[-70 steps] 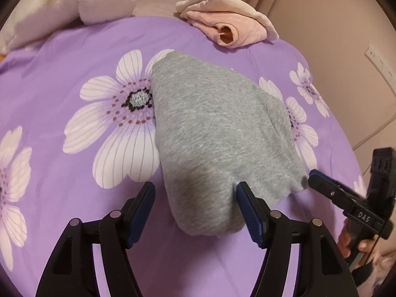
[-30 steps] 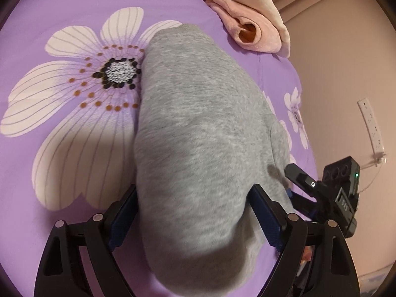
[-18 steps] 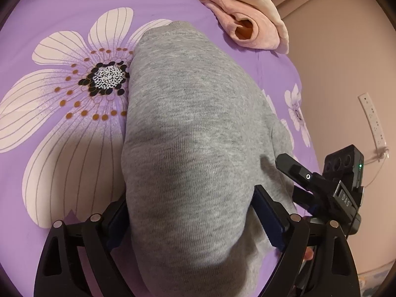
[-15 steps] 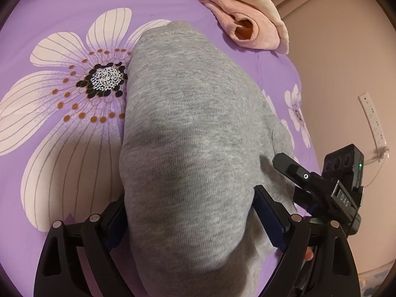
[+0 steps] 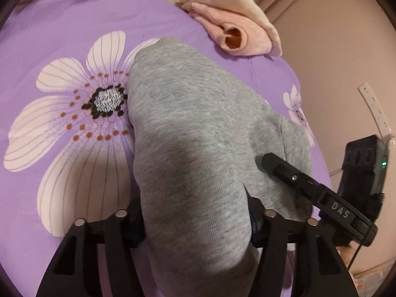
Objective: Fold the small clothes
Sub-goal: 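Fold the held end over the sweatshirt with the right gripper and release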
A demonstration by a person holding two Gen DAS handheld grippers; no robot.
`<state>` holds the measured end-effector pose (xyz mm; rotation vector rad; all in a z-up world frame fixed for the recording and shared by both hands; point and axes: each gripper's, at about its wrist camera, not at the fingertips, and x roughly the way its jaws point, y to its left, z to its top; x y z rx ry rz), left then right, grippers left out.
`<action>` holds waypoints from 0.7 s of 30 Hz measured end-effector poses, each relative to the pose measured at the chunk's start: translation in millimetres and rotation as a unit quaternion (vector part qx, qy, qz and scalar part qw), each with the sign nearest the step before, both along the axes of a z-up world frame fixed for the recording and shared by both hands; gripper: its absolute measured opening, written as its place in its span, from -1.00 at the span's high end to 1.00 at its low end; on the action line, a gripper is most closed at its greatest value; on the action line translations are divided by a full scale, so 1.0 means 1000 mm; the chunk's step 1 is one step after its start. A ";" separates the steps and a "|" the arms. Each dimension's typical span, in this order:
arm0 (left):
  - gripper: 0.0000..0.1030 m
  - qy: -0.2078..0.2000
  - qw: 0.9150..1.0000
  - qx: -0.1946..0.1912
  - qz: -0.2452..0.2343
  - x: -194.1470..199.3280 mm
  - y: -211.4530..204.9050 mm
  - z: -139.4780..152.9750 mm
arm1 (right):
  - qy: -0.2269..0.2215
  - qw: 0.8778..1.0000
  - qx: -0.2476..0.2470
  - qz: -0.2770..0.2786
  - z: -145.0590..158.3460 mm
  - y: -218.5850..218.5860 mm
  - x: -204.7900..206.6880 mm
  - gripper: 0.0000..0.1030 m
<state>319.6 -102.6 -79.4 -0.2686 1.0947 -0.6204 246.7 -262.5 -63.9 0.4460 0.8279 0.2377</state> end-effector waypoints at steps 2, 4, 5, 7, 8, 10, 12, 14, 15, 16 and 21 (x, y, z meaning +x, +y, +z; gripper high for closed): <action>-0.10 -0.005 1.000 -0.001 0.003 -0.002 0.002 0.005 | -0.017 1.000 -0.019 0.004 0.010 0.009 -0.003 0.55; -0.10 -0.016 1.000 0.000 0.010 -0.006 0.007 0.012 | -0.034 0.999 -0.032 0.011 0.021 0.017 -0.006 0.56; -0.10 -0.021 1.000 0.001 0.012 -0.007 0.010 0.015 | -0.041 0.998 -0.035 0.015 0.026 0.022 -0.008 0.56; -0.09 -0.028 0.999 -0.004 0.018 -0.010 0.021 0.024 | -0.051 0.997 -0.045 0.020 0.033 0.030 -0.009 0.56; -0.09 -0.032 0.999 -0.004 0.021 -0.012 0.026 0.027 | -0.056 0.997 -0.047 0.024 0.037 0.034 -0.010 0.56; -0.09 -0.043 0.999 0.000 0.027 -0.016 0.038 0.036 | -0.066 0.996 -0.043 0.032 0.043 0.043 -0.009 0.56; -0.09 -0.052 0.998 0.006 0.032 -0.020 0.050 0.043 | -0.073 0.996 -0.037 0.040 0.047 0.053 -0.009 0.56; -0.10 -0.053 0.998 0.012 0.039 -0.023 0.061 0.046 | -0.074 0.996 -0.031 0.048 0.048 0.064 -0.009 0.56; -0.10 -0.050 0.998 0.016 0.043 -0.024 0.068 0.046 | -0.072 0.996 -0.027 0.054 0.046 0.071 -0.009 0.56; -0.10 -0.048 0.998 0.019 0.045 -0.025 0.073 0.045 | -0.070 0.996 -0.026 0.057 0.045 0.075 -0.009 0.56; -0.10 -0.025 0.997 0.039 0.061 -0.028 0.098 0.029 | -0.042 0.996 -0.017 0.074 0.028 0.101 -0.008 0.54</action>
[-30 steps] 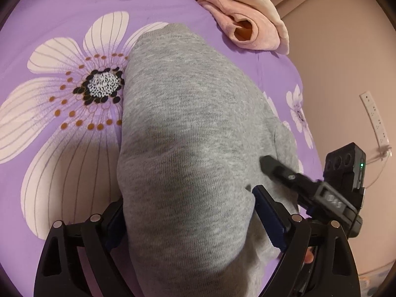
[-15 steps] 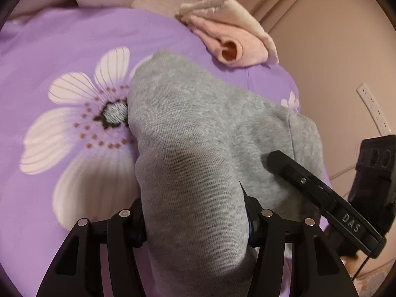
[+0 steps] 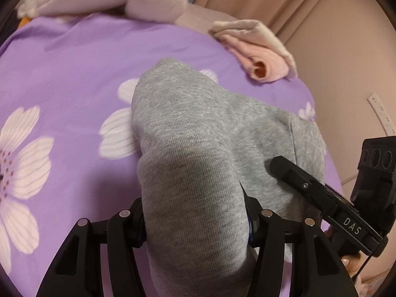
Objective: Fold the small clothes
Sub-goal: 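Fold the held end over the sweatshirt with the right gripper and release, then press the folded sweatshirt flat with the right gripper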
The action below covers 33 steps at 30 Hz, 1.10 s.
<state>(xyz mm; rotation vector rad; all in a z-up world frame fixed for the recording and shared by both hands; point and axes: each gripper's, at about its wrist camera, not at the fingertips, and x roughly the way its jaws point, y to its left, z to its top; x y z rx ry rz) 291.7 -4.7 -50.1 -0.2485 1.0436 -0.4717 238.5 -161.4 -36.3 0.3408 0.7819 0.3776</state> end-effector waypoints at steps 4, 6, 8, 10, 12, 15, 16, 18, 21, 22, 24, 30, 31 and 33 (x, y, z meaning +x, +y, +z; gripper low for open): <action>-0.11 0.029 0.999 0.011 0.006 0.001 0.008 -0.021 | 0.036 0.999 0.002 0.001 -0.023 0.006 0.001 0.47; -0.18 0.034 0.999 0.013 0.006 0.000 0.007 -0.027 | 0.051 0.999 0.003 -0.004 -0.032 0.005 0.002 0.43; -0.26 0.035 0.999 0.012 0.007 0.000 0.007 -0.027 | 0.066 0.998 0.007 -0.012 -0.038 -0.001 0.002 0.30; -0.34 0.030 0.999 0.015 0.007 -0.004 0.012 -0.025 | 0.080 0.996 0.011 -0.029 -0.044 -0.013 -0.002 0.14; -0.35 0.016 0.999 0.033 0.015 -0.012 0.018 -0.018 | 0.090 0.994 0.014 -0.055 -0.045 -0.027 -0.007 -0.16; -0.34 -0.032 0.997 0.061 0.025 -0.032 0.029 0.003 | 0.074 0.994 0.011 -0.078 -0.035 -0.040 -0.022 -0.21; -0.34 -0.058 0.995 0.080 0.026 -0.040 0.029 0.012 | 0.057 0.995 -0.009 -0.084 -0.027 -0.039 -0.029 -0.21; -0.34 -0.109 0.988 0.105 0.023 -0.057 0.027 0.029 | 0.018 0.996 -0.038 -0.076 -0.010 -0.031 -0.044 -0.18; -0.34 -0.142 0.983 0.112 0.000 -0.081 0.020 0.041 | -0.021 0.998 -0.039 -0.034 0.007 -0.013 -0.065 0.07; -0.30 -0.146 0.983 0.114 -0.007 -0.085 0.017 0.041 | -0.027 0.999 -0.042 -0.021 0.010 -0.007 -0.070 0.14; -0.18 -0.151 0.980 0.128 -0.023 -0.095 0.009 0.035 | -0.030 0.998 -0.050 0.003 0.009 0.009 -0.079 0.40; 0.02 -0.112 0.978 0.174 -0.028 -0.088 -0.004 -0.001 | 0.029 0.993 -0.111 0.030 -0.030 0.032 -0.073 0.64; 0.02 -0.113 0.978 0.171 -0.029 -0.089 -0.003 0.001 | 0.037 0.993 -0.111 0.025 -0.036 0.030 -0.070 0.67; 0.02 -0.113 0.980 0.161 -0.026 -0.093 0.000 0.009 | 0.047 0.994 -0.100 0.018 -0.037 0.026 -0.067 0.67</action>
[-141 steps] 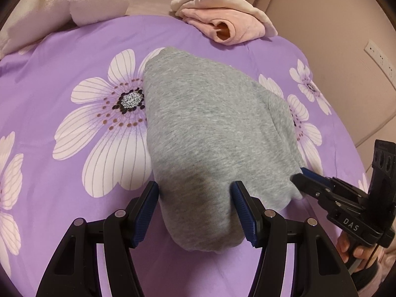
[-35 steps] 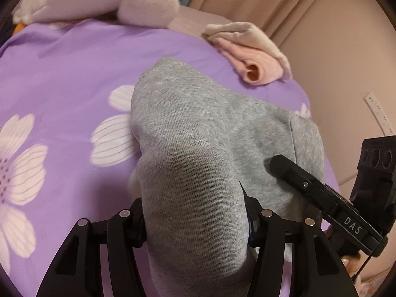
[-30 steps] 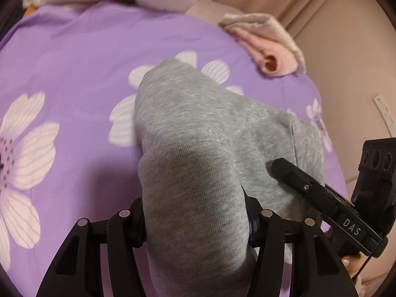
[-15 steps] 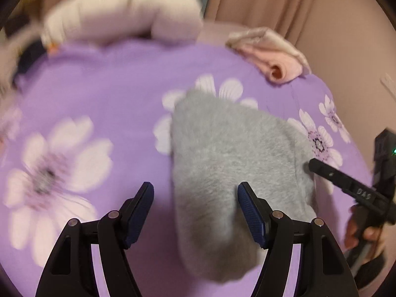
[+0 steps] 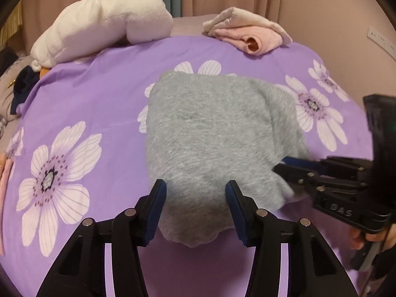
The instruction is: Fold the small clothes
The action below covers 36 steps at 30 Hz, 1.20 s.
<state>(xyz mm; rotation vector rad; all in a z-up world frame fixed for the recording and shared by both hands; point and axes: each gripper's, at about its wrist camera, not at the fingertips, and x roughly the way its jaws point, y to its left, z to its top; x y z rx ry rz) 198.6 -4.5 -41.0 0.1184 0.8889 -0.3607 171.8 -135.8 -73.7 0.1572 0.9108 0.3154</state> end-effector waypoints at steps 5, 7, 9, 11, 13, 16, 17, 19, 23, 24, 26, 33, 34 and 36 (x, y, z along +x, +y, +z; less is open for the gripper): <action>-0.01 -0.003 1.000 -0.023 0.005 -0.020 0.009 0.023 | -0.014 1.000 0.012 -0.003 0.023 0.000 -0.018 0.17; -0.30 -0.004 1.000 -0.025 0.011 -0.028 0.011 0.029 | -0.023 1.000 0.003 -0.012 0.034 0.004 -0.030 -0.20; -0.48 -0.014 0.999 -0.027 0.016 -0.040 0.015 0.040 | -0.032 0.999 -0.009 -0.027 0.046 0.003 -0.045 -0.45; -0.62 -0.023 0.999 -0.018 0.024 -0.051 0.018 0.049 | -0.036 0.999 -0.012 -0.031 0.054 0.005 -0.055 -0.56; -0.79 -0.028 0.999 -0.014 0.034 -0.060 0.021 0.057 | -0.042 0.998 -0.026 -0.035 0.063 0.006 -0.069 -0.82; -0.88 -0.032 0.998 -0.012 0.049 -0.071 0.026 0.068 | -0.061 0.997 -0.044 -0.032 0.077 0.010 -0.085 -1.00; -0.92 -0.030 0.998 -0.015 0.052 -0.076 0.029 0.073 | -0.063 0.996 -0.048 -0.031 0.080 0.011 -0.089 -1.00; -0.97 -0.027 0.998 -0.013 0.063 -0.080 0.031 0.077 | -0.063 0.996 -0.057 -0.035 0.085 0.012 -0.096 -1.00; -0.97 -0.028 0.997 0.006 0.077 -0.092 0.034 0.087 | -0.065 0.994 -0.076 -0.042 0.094 0.018 -0.107 -1.00; -0.97 -0.029 0.997 0.007 0.076 -0.094 0.034 0.089 | -0.070 0.993 -0.080 -0.041 0.096 0.019 -0.109 -1.00; -0.97 -0.031 0.997 0.005 0.077 -0.101 0.034 0.091 | -0.075 0.993 -0.082 -0.039 0.100 0.023 -0.116 -1.00; -0.97 -0.037 0.996 0.004 0.081 -0.110 0.034 0.096 | -0.083 0.993 -0.077 -0.031 0.110 0.029 -0.126 -1.00; -0.97 -0.035 0.996 -0.001 0.081 -0.111 0.034 0.097 | -0.083 0.993 -0.076 -0.031 0.110 0.030 -0.126 -1.00; -0.97 -0.035 0.996 -0.005 0.082 -0.112 0.035 0.098 | -0.083 0.993 -0.074 -0.031 0.112 0.030 -0.127 -1.00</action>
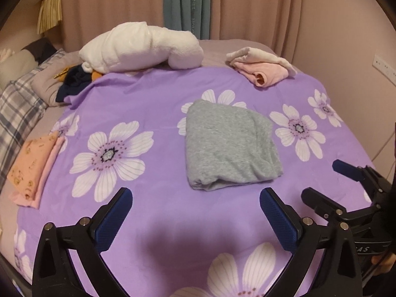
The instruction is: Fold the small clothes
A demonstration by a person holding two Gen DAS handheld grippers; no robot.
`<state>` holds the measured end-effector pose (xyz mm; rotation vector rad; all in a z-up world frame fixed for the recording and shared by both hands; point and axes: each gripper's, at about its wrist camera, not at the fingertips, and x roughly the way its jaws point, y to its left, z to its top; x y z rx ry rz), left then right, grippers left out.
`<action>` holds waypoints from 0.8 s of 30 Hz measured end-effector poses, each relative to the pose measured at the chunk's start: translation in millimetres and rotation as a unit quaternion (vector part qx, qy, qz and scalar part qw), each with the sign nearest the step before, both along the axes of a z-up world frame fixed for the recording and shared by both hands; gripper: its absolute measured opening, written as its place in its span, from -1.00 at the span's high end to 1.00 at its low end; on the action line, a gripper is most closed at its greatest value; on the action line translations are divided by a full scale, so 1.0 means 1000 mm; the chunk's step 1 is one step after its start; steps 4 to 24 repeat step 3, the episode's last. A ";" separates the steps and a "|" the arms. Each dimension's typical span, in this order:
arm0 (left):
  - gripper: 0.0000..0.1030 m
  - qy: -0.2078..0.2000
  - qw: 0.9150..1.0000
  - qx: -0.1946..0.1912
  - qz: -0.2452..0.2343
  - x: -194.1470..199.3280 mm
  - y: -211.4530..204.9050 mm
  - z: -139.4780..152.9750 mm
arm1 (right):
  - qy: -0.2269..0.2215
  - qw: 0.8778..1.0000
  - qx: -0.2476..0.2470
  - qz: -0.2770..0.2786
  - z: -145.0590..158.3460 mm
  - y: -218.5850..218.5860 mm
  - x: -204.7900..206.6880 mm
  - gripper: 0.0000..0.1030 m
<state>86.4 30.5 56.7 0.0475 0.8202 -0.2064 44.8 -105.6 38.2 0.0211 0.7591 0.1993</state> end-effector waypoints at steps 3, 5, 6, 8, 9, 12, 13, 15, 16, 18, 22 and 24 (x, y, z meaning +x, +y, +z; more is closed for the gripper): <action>-0.97 -0.003 1.000 0.006 0.007 -0.001 0.000 0.001 | -0.001 1.000 0.003 0.000 0.001 0.002 -0.002 -1.00; -0.97 -0.003 1.000 0.006 0.007 -0.001 0.000 0.001 | -0.001 1.000 0.003 0.000 0.001 0.002 -0.002 -1.00; -0.97 -0.003 1.000 0.006 0.007 -0.001 0.000 0.001 | -0.001 1.000 0.003 0.000 0.001 0.002 -0.002 -1.00; -0.97 -0.003 1.000 0.006 0.007 -0.001 0.000 0.001 | -0.001 1.000 0.003 0.000 0.001 0.002 -0.002 -1.00; -0.97 -0.003 1.000 0.006 0.007 -0.001 0.000 0.001 | -0.001 1.000 0.003 0.000 0.001 0.002 -0.002 -1.00; -0.97 -0.003 1.000 0.006 0.007 -0.001 0.000 0.001 | -0.001 1.000 0.003 0.000 0.001 0.002 -0.002 -1.00; -0.97 -0.003 1.000 0.006 0.007 -0.001 0.000 0.001 | -0.001 1.000 0.003 0.000 0.001 0.002 -0.002 -1.00; -0.97 -0.003 1.000 0.006 0.007 -0.001 0.000 0.001 | -0.001 1.000 0.003 0.000 0.001 0.002 -0.002 -1.00; -0.97 -0.003 1.000 0.006 0.007 -0.001 0.000 0.001 | -0.001 1.000 0.003 0.000 0.001 0.002 -0.002 -1.00; -0.97 -0.003 1.000 0.006 0.007 -0.001 0.000 0.001 | -0.001 1.000 0.003 0.000 0.001 0.002 -0.002 -1.00; -0.97 -0.003 1.000 0.006 0.007 -0.001 0.000 0.001 | -0.001 1.000 0.003 0.000 0.001 0.002 -0.002 -1.00; -0.97 -0.003 1.000 0.006 0.007 -0.001 0.000 0.001 | -0.001 1.000 0.003 0.000 0.001 0.002 -0.002 -1.00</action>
